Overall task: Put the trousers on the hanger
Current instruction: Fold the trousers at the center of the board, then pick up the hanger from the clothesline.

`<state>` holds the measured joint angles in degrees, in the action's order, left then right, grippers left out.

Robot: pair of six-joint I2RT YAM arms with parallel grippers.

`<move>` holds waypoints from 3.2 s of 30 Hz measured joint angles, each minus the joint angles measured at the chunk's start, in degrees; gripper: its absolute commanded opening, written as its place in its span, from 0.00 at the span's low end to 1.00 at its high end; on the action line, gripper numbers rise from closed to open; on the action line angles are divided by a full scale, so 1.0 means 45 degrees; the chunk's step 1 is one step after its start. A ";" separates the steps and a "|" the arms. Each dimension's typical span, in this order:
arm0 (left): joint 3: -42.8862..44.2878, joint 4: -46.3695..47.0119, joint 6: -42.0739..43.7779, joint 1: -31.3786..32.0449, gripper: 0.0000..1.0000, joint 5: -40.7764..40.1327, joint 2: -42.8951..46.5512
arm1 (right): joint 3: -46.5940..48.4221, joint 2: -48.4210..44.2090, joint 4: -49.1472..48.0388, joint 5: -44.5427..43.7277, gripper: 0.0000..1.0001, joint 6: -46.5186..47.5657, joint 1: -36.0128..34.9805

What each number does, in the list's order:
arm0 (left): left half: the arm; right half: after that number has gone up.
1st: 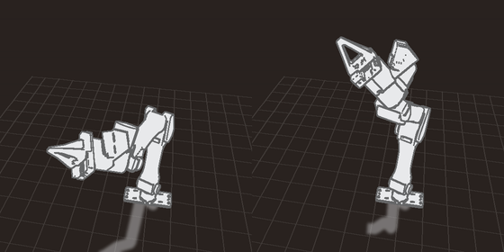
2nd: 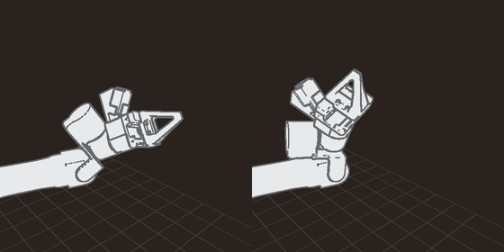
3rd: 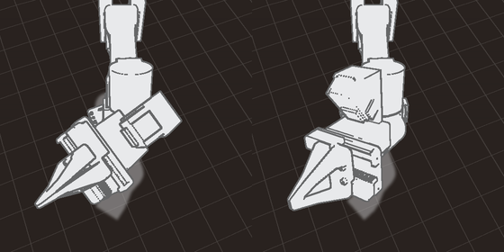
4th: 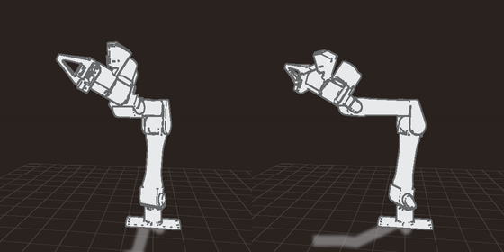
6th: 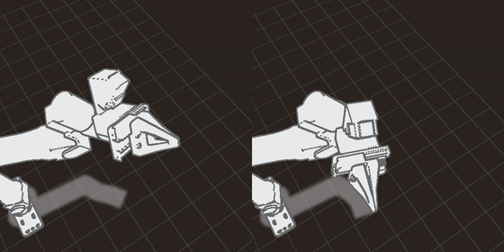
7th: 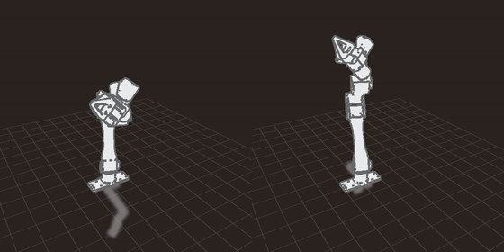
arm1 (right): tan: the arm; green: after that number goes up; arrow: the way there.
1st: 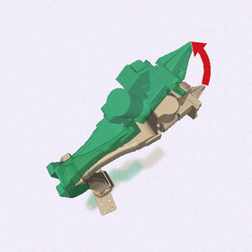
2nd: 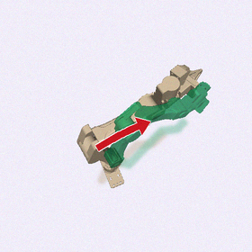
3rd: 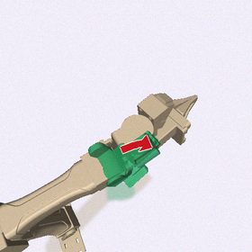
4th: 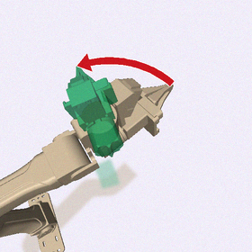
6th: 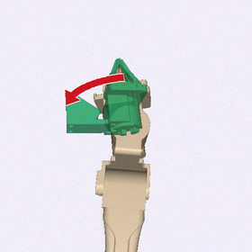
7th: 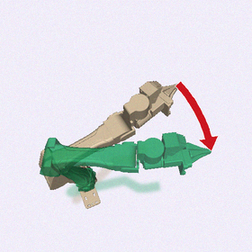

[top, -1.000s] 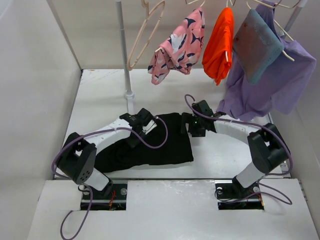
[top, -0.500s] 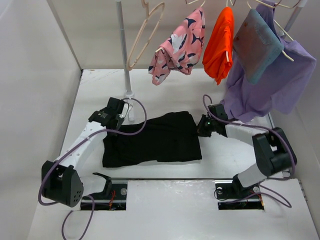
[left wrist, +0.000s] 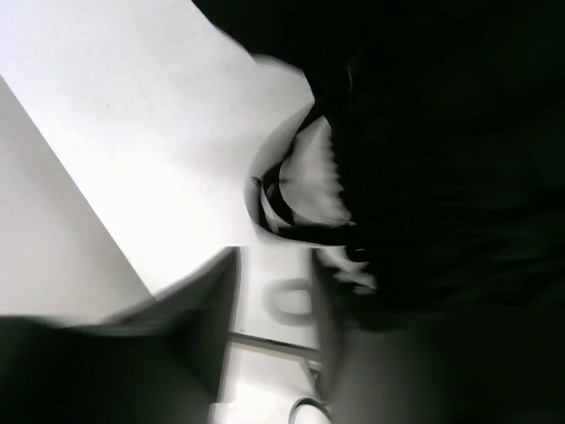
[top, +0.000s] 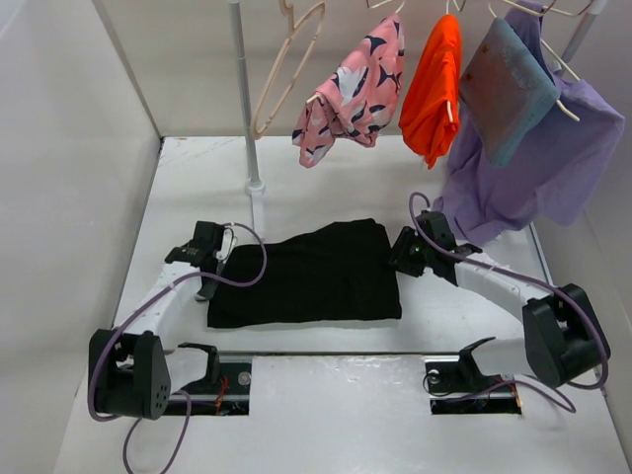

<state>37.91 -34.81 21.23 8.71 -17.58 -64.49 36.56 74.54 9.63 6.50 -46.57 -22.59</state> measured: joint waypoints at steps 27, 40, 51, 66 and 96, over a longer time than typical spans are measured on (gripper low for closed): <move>-0.1098 0.1180 0.1083 0.1467 0.45 0.0466 -0.0058 | 0.4799 0.4527 0.2244 -0.1336 0.00 0.1685 -0.0889; 0.4949 0.1982 0.1035 0.0928 0.87 0.1982 0.4847 | 0.4862 0.1409 0.2939 -0.1982 0.23 0.2497 -0.1515; 2.0283 -0.0704 -0.1802 0.2152 1.00 0.5727 -0.3381 | 0.4396 0.0821 0.3497 -0.2220 0.51 0.2681 -0.1928; 2.1930 -0.0248 -0.2273 0.3293 0.85 0.3026 -0.9068 | 0.3575 -0.0665 0.4323 -0.2730 0.51 0.2730 -0.2331; 2.1264 0.0442 -0.2084 0.3376 0.00 0.1661 -0.9612 | 0.3332 -0.2390 0.5246 -0.3269 0.51 0.3162 -0.1826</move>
<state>133.60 -32.82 11.86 23.90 -10.11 -107.74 51.55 63.79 33.23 -8.21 -32.34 -30.81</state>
